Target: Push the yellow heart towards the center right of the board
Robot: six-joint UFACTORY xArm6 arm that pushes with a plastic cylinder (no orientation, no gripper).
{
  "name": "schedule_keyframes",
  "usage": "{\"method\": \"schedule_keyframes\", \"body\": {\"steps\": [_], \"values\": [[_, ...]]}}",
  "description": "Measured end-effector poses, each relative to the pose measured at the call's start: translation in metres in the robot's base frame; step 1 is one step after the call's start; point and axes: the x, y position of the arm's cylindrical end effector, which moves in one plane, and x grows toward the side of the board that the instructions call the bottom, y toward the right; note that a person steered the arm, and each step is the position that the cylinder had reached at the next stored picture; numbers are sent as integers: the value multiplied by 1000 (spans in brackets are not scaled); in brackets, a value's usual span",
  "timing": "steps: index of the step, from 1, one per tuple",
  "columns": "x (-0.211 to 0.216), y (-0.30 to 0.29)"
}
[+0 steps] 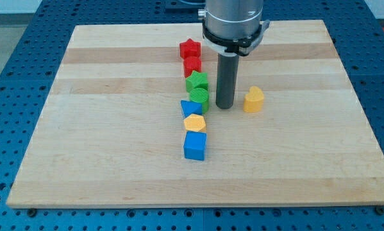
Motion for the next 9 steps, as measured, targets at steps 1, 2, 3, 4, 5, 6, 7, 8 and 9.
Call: {"method": "schedule_keyframes", "body": {"steps": [1,2,3,4,5,6,7,8,9], "values": [[-6,51],[-6,57],[-6,78],[-6,86],[-6,114],[-6,118],[-5,117],[30,101],[57,83]]}}
